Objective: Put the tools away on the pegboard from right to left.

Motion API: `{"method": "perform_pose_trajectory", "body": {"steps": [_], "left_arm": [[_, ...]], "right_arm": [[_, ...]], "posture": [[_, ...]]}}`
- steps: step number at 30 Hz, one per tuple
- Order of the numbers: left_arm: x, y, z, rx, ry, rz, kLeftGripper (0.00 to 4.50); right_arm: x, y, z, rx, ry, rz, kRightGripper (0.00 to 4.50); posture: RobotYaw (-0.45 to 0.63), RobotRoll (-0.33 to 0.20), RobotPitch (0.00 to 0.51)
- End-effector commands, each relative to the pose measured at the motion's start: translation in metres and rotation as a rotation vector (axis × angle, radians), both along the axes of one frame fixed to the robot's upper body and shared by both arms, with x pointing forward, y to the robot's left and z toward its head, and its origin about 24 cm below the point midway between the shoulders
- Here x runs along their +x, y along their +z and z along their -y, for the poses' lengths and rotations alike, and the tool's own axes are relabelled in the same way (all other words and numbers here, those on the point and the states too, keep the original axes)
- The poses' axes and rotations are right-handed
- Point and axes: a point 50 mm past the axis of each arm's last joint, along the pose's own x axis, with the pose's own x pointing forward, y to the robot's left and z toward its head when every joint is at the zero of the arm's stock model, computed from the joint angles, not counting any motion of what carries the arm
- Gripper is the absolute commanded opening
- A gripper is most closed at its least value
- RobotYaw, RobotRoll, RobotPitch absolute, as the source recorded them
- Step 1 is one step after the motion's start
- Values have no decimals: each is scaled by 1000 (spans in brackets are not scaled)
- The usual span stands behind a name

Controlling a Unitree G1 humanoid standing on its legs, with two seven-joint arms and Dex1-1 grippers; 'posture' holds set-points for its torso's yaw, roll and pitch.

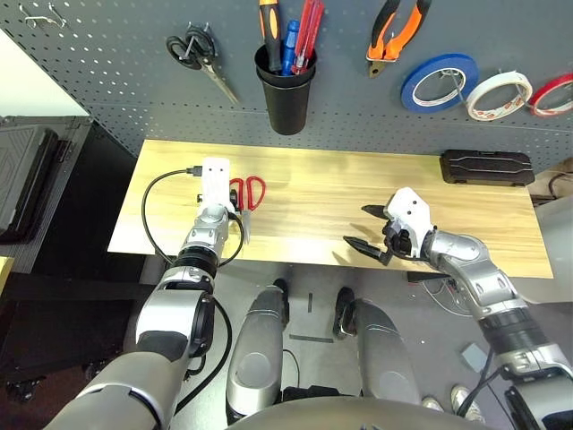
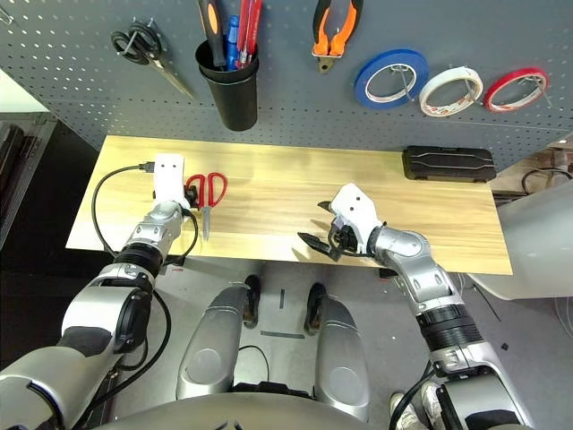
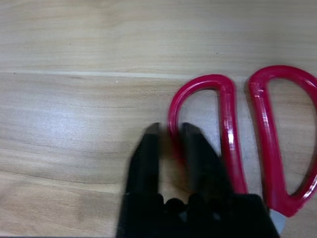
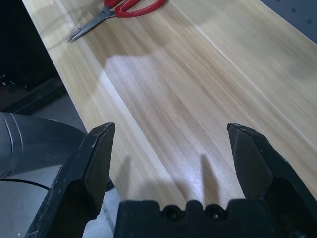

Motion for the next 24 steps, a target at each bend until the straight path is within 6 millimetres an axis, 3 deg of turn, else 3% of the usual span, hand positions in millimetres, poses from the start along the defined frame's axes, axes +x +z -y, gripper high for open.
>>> {"method": "perform_pose_trajectory", "body": {"steps": [1, 6, 12, 24], "left_arm": [[-15, -23, -1, -25, 30, -89, 44], [-12, -16, 1, -63, 57, -33, 44], [-11, 6, 8, -144, 76, 114, 44], [-47, 60, 2, -174, 123, 401, 44]], "right_arm": [[-3, -6, 4, -8, 14, -27, 4500], [1, -6, 1, -11, 35, -21, 4500], [11, -4, -3, -1, 63, 9, 4500], [33, -6, -18, 44, 108, 59, 4500]], "posture": [[212, 0, 324], [240, 0, 319], [276, 0, 308], [399, 0, 268]]}}
